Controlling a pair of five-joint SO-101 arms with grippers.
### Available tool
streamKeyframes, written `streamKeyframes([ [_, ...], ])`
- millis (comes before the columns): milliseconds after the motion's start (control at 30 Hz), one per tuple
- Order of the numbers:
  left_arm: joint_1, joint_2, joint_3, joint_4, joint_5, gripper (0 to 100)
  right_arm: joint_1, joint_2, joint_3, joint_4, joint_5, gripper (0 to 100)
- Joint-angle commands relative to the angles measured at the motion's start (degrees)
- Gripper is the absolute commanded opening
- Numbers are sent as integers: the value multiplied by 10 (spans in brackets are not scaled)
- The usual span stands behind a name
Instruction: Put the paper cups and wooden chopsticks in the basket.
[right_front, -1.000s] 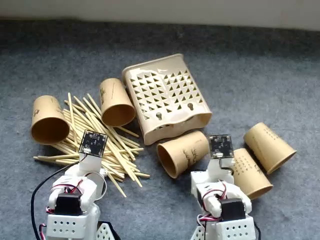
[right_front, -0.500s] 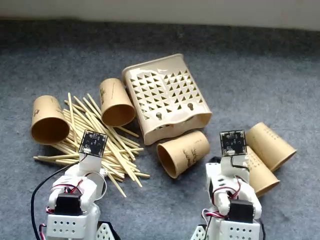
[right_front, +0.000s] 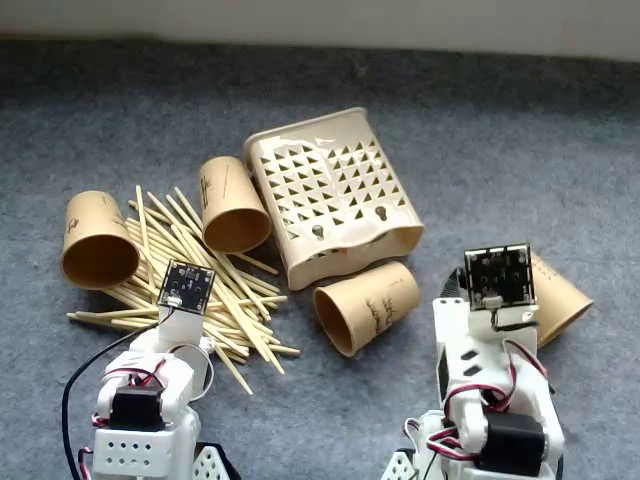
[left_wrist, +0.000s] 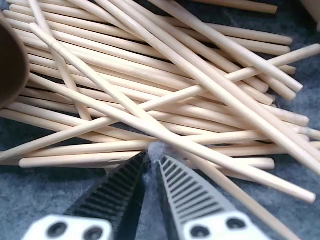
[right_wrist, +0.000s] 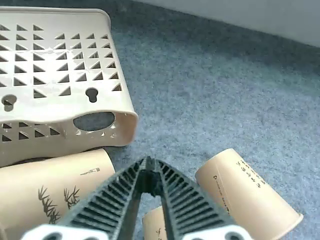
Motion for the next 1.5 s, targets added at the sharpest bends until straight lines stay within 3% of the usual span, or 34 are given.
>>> streamKeyframes([
  [0, 9, -8, 11, 2, -4, 16, -16, 120, -73, 2, 8, 9],
  [100, 9, -8, 11, 2, -4, 16, -39, 189, -99, -4, 8, 18],
  [367, 9, -8, 11, 2, -4, 16, -65, 273, -104, -98, -24, 171],
  [733, 9, -8, 11, 2, -4, 16, -96, 392, -65, -252, -22, 172],
  [1467, 9, -8, 11, 2, -4, 16, -95, 623, -65, -440, -21, 170],
])
